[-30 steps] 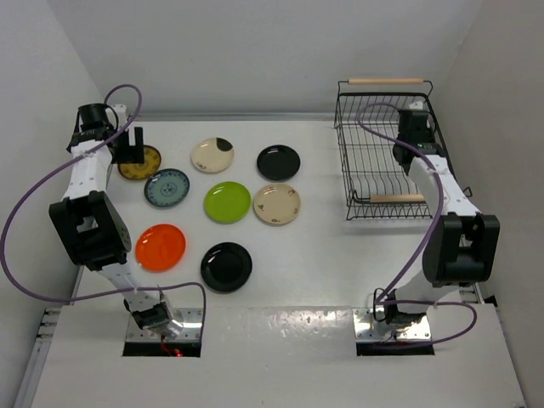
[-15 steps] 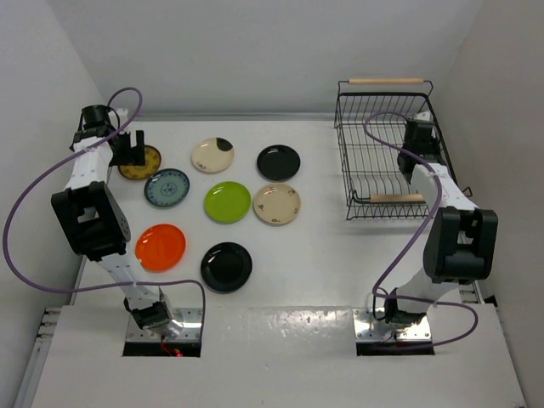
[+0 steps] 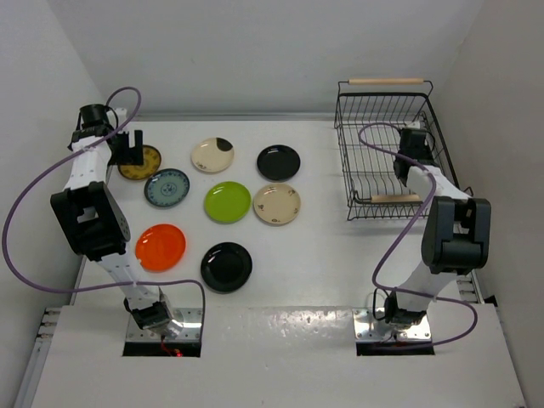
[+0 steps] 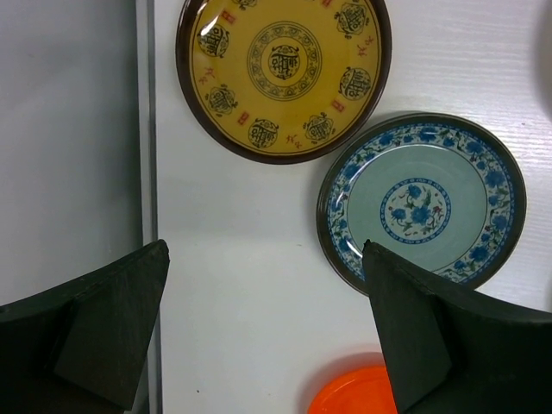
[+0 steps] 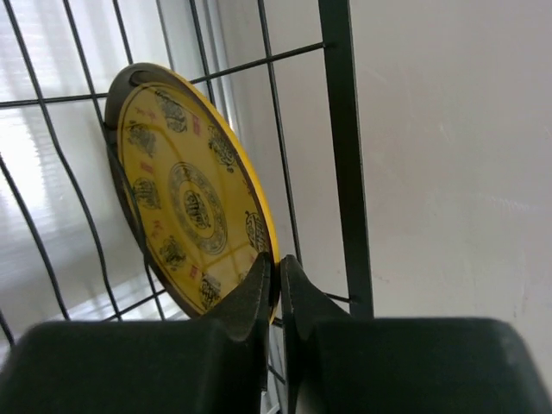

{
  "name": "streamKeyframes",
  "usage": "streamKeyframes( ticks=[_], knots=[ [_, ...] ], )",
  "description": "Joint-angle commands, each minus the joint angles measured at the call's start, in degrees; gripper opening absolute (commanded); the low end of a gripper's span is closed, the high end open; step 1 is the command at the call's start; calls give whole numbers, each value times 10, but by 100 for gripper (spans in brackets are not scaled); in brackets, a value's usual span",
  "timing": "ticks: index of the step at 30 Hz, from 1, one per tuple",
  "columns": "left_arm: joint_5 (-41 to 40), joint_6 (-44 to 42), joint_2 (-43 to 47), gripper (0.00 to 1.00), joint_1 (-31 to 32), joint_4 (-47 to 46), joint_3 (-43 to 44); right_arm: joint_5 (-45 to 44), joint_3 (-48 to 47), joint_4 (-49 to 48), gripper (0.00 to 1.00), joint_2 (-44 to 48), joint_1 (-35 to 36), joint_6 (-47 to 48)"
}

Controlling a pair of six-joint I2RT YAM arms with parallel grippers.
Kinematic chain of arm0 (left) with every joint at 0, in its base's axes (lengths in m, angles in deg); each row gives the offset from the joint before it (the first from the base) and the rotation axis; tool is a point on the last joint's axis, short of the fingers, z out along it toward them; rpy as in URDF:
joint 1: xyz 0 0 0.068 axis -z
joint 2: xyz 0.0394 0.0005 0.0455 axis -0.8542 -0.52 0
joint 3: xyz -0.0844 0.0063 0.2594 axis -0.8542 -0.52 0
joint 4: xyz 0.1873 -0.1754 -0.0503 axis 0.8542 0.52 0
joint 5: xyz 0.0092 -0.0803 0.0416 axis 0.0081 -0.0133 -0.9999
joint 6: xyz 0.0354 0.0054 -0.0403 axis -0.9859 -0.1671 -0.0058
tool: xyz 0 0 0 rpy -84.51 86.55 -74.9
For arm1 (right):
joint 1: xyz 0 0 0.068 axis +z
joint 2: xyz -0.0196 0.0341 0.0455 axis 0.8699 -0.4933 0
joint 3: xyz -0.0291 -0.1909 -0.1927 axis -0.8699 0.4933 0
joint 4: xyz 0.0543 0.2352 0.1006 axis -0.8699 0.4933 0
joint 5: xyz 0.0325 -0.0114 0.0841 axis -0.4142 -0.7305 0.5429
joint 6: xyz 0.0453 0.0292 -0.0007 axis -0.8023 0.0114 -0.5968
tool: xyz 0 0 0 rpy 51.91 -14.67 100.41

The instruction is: Load the plates into the dish rack

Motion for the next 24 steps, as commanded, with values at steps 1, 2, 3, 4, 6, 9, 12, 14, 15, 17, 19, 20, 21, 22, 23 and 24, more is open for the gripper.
streamKeyframes(
  ticks=[1,2,3,4,6,9,12,14,15,17,19,20,21,22,23,24],
  knots=[
    [9,-5,-17,99,-7,9,20,27,-13,-2,6,8,-4,-19],
    [9,-5,-24,99,-13,9,25,27,-17,6,11,9,-4,-25],
    [9,3,-32,99,-14,18,31,27,-25,11,19,12,-4,-29],
    [19,8,-41,99,-21,25,38,29,-26,20,22,16,-4,-43],
    [27,23,-73,99,-35,42,61,31,-30,21,38,26,-4,-43],
    [51,40,-122,99,-59,56,99,39,-51,50,64,34,-4,-51],
    [58,58,-176,99,-78,56,140,42,-76,78,72,34,-2,-62],
    [63,64,-205,99,-78,56,171,44,-86,97,78,35,-2,-68],
    [71,64,-231,99,-78,56,180,44,-97,99,82,37,-3,-71],
    [78,72,-259,99,-78,56,212,48,-104,120,85,40,-2,-86],
    [73,82,-303,99,-78,56,237,59,-107,132,87,47,-2,-98],
    [73,82,-315,99,-78,56,259,63,-107,138,87,51,-1,-101],
    [73,88,-327,99,-78,56,269,65,-107,145,87,54,-1,-102],
    [73,94,-336,99,-78,56,277,66,-107,148,87,57,0,-104],
    [73,94,-351,99,-78,56,282,66,-108,150,87,63,1,-105],
    [83,94,-357,99,-78,56,282,66,-108,158,87,66,3,-107]
  ],
)
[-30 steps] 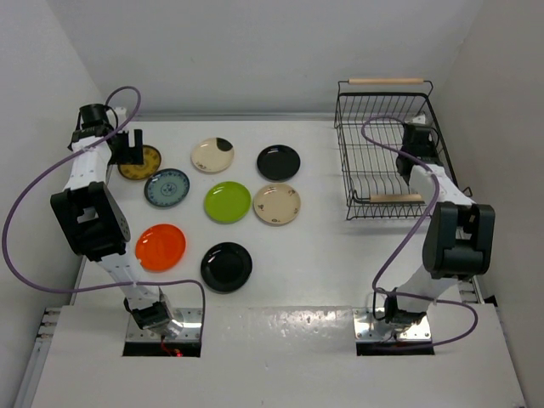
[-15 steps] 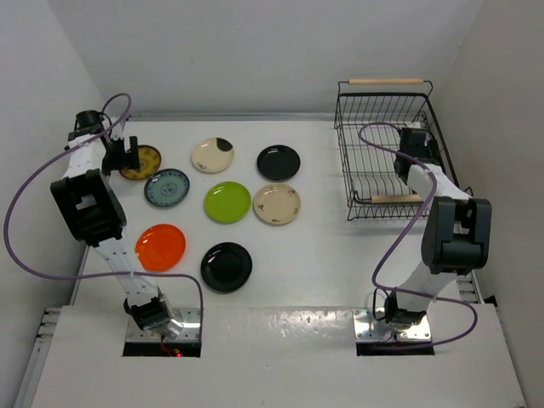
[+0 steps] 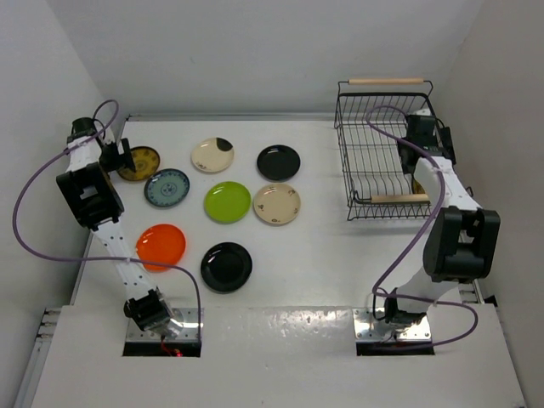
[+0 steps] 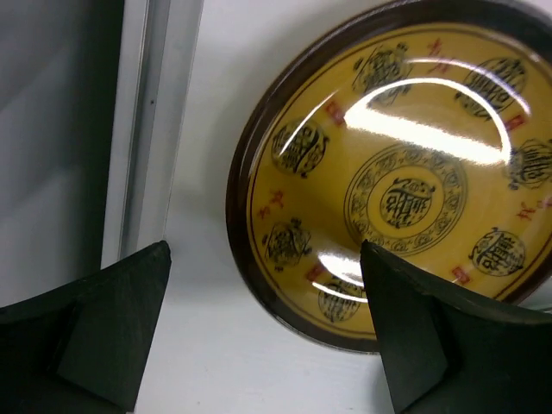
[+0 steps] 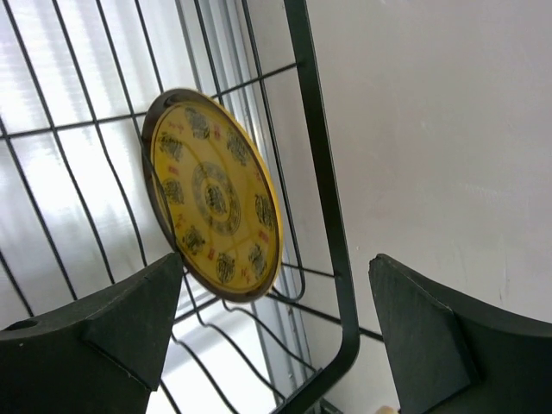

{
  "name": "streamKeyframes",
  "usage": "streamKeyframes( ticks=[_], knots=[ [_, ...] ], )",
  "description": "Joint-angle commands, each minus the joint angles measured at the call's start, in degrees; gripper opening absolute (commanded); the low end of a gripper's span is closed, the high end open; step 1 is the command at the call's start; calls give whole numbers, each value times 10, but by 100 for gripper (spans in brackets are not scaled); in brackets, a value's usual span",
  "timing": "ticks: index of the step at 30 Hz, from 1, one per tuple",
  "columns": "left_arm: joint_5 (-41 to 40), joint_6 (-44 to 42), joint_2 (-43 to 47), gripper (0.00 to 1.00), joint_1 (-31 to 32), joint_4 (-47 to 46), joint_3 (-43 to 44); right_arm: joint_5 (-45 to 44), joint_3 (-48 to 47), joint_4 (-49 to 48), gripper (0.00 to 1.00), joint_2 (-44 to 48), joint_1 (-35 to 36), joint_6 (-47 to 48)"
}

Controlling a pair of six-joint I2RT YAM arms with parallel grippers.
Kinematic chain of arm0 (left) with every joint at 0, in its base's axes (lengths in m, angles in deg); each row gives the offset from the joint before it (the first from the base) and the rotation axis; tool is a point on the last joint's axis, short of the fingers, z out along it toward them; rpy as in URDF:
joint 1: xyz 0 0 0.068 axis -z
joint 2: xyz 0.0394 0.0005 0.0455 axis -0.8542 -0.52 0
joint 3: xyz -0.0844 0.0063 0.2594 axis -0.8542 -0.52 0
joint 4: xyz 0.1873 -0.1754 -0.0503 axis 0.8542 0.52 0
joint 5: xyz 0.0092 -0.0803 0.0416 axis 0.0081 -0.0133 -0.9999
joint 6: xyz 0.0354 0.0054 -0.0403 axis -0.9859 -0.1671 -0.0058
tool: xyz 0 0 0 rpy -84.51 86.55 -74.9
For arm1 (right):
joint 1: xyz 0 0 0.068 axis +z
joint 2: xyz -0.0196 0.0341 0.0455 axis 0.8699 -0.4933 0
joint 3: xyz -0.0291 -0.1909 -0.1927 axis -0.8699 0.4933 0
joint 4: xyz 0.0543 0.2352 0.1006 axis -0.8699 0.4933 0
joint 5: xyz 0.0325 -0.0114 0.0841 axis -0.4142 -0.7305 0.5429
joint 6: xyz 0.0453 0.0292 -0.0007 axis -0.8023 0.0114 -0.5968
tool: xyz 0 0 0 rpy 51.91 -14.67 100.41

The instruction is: Load the plates into the dish rack

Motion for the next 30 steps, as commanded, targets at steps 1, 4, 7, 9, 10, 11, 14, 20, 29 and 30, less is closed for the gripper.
streamKeyframes(
  ticks=[1,4,7,9,10,11,14,20,29,30],
  knots=[
    [42,21,-30,95,0,7,15,14,-25,25,87,39,4,-25],
    [78,26,-43,80,0,7,15,23,-21,35,89,58,8,-35],
    [103,26,-43,57,-5,7,4,26,-21,33,89,73,17,-37],
    [116,26,-43,37,-5,7,-2,26,-21,32,89,89,21,-35],
    [116,26,-43,29,-10,12,-8,25,-21,25,89,92,27,-35],
    [123,26,-36,16,-10,12,-9,24,-21,26,90,103,29,-34],
    [141,34,-30,1,-22,12,-9,26,-21,21,90,111,38,-34],
    [265,39,19,0,-36,12,16,27,-27,27,90,135,83,-20],
    [381,17,163,0,20,12,55,345,-130,160,93,130,148,-87],
    [387,10,180,0,40,12,55,356,-149,161,93,124,165,-95]
  ],
)
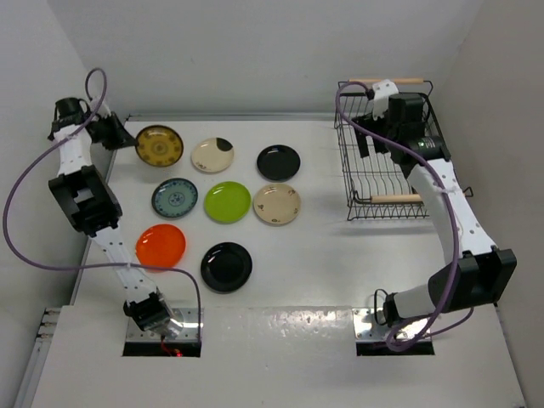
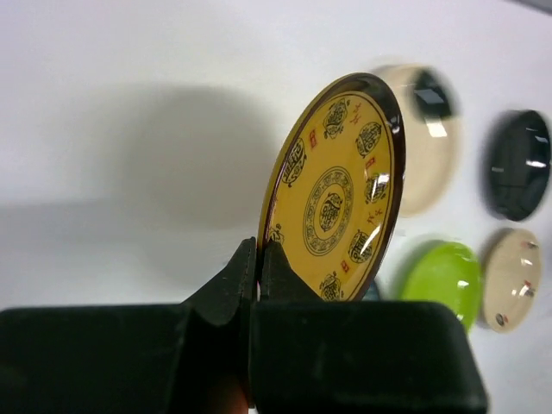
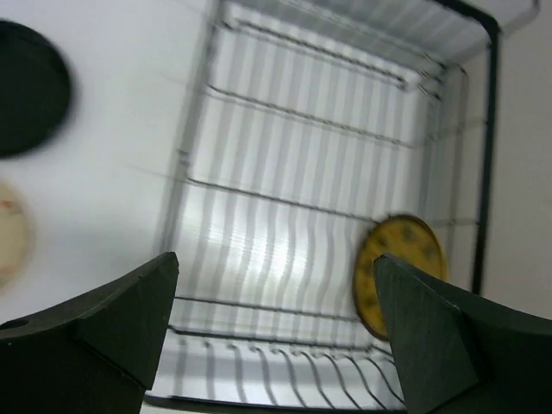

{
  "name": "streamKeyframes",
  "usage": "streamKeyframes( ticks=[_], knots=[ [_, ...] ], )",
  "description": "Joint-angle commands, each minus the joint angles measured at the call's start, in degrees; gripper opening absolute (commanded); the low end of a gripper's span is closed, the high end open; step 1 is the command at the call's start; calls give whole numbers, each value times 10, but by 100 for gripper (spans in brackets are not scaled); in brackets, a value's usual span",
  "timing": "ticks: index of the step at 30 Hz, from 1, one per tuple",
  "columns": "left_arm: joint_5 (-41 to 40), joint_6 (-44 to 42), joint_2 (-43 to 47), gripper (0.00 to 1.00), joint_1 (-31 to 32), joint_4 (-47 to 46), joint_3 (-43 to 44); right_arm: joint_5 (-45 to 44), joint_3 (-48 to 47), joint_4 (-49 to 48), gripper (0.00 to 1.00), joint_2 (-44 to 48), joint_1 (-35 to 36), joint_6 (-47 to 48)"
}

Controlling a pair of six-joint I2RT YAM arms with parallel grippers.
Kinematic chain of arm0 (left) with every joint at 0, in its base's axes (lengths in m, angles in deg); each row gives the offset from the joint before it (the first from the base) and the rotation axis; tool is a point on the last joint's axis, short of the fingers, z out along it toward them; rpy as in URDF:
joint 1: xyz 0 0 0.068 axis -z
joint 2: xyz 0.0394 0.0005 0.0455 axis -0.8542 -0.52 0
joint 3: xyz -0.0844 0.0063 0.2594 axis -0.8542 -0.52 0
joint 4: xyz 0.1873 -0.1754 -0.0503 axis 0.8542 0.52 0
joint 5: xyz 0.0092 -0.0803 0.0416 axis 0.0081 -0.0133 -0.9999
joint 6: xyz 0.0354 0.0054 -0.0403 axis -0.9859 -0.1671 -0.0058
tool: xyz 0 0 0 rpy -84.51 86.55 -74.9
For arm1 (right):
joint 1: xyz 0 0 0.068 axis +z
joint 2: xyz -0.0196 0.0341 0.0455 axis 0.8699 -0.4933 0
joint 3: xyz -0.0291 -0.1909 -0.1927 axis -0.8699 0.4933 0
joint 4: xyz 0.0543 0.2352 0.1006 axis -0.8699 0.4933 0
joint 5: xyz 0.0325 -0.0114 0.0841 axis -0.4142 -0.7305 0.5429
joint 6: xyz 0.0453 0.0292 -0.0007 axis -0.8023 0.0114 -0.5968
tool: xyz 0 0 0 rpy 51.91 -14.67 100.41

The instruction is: Load the plates into the dish rack

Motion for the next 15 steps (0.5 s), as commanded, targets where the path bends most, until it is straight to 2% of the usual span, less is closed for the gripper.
streamKeyframes(
  ticks=[1,5,9,13,15],
  knots=[
    [76,-22,148,0,61,-11,40,138,-58,27,93,1,27,-56],
    [103,-33,216,0,133,-22,12,253,-62,-13,94,-8,71,-129],
    [168,-38,228,0,239,-17,-44,294,-67,-98,94,-37,113,-192],
    [160,-85,228,0,320,24,-57,350,-87,-142,96,-89,144,-244],
    [184,-100,223,0,339,51,-51,359,-86,-153,96,-112,164,-266]
  ],
)
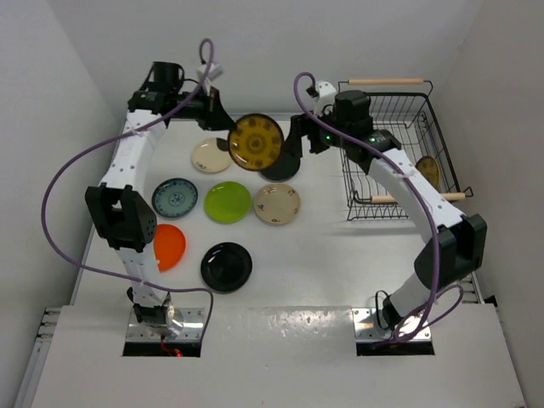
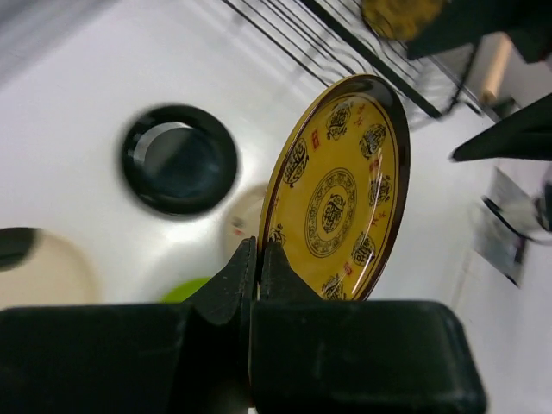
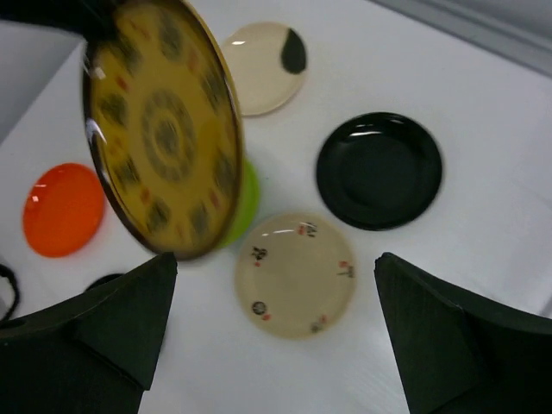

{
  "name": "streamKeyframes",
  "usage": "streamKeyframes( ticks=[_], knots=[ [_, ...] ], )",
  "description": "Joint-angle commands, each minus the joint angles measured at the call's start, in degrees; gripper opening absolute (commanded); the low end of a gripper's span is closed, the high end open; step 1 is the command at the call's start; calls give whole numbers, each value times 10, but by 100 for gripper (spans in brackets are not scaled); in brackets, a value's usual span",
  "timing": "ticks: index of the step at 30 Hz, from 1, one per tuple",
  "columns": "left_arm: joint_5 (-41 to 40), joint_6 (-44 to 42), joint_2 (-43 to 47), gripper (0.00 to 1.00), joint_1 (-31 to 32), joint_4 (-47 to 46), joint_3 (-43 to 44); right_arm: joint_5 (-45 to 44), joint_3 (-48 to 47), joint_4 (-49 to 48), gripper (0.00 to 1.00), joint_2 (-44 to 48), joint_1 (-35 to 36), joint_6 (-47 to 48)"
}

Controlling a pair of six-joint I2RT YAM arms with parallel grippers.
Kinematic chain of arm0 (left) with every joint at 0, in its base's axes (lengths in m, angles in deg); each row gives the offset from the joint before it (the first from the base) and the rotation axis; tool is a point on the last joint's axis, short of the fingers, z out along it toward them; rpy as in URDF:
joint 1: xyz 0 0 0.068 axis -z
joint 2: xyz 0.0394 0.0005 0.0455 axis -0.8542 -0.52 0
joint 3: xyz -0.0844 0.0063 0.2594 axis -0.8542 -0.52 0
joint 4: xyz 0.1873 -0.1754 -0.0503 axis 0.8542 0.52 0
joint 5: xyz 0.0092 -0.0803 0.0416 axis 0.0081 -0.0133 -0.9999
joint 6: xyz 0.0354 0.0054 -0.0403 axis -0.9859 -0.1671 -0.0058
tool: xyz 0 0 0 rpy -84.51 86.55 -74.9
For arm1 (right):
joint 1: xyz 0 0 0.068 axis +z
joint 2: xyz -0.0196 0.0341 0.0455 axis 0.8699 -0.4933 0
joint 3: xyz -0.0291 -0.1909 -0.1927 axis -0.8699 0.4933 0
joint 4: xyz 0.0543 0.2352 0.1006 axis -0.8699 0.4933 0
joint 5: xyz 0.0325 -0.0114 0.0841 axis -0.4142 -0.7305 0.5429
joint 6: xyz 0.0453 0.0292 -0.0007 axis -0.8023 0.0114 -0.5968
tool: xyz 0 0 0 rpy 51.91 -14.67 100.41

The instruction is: Load the plates into the dish rack

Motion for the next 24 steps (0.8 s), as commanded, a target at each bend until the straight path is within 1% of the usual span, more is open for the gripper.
streamKeyframes(
  ticks=[1,3,4,5,7,8,11,12,13,14,15,16,17,18,19,20,21,22,23,24],
  knots=[
    [51,-40,-15,0,19,52,8,62,-15,-65,96,-30,21,-67],
    [52,-45,-15,0,27,58,19,65,-10,-67,91,-51,33,-82],
    [59,-45,-15,0,33,58,25,75,-5,-83,89,-55,36,-93],
    [65,-45,-15,0,38,58,25,77,9,-90,80,-59,37,-100],
    [75,-45,-15,0,38,58,25,91,16,-112,65,-75,38,-124],
    [75,-40,-15,0,38,58,25,93,17,-115,44,-81,36,-130],
    [28,-40,-15,0,38,58,25,100,19,-136,10,-85,26,-158],
    [-24,-40,-15,4,38,58,25,101,23,-140,0,-79,25,-167],
    [-52,-35,-15,16,38,58,25,99,28,-144,0,-66,17,-172],
    [-83,-35,-15,32,38,58,30,99,30,-153,0,-60,6,-174],
    [-114,-35,-15,54,38,58,30,90,33,-152,0,-53,0,-175],
    [-181,-35,-15,91,30,58,30,70,34,-151,0,-29,-12,-163],
    [-214,-29,-15,100,30,58,37,57,32,-122,0,-17,-27,-141],
    [-248,-29,-15,100,17,58,43,18,13,-105,0,1,-33,-127],
    [-313,-24,-15,100,11,58,43,-35,4,-65,0,20,-53,-109],
    [-341,-24,-15,100,5,58,50,-66,-6,-24,0,26,-57,-41],
    [-367,-24,-15,100,-9,58,50,-128,-31,-6,0,43,-65,-17],
    [-420,-18,-15,100,-14,58,50,-190,-37,24,0,54,-86,28],
    [-446,-18,-15,100,-20,58,50,-252,-41,36,0,63,-95,68],
    [-468,-18,-15,100,-25,58,44,-283,-54,71,0,64,-107,89]
  ],
)
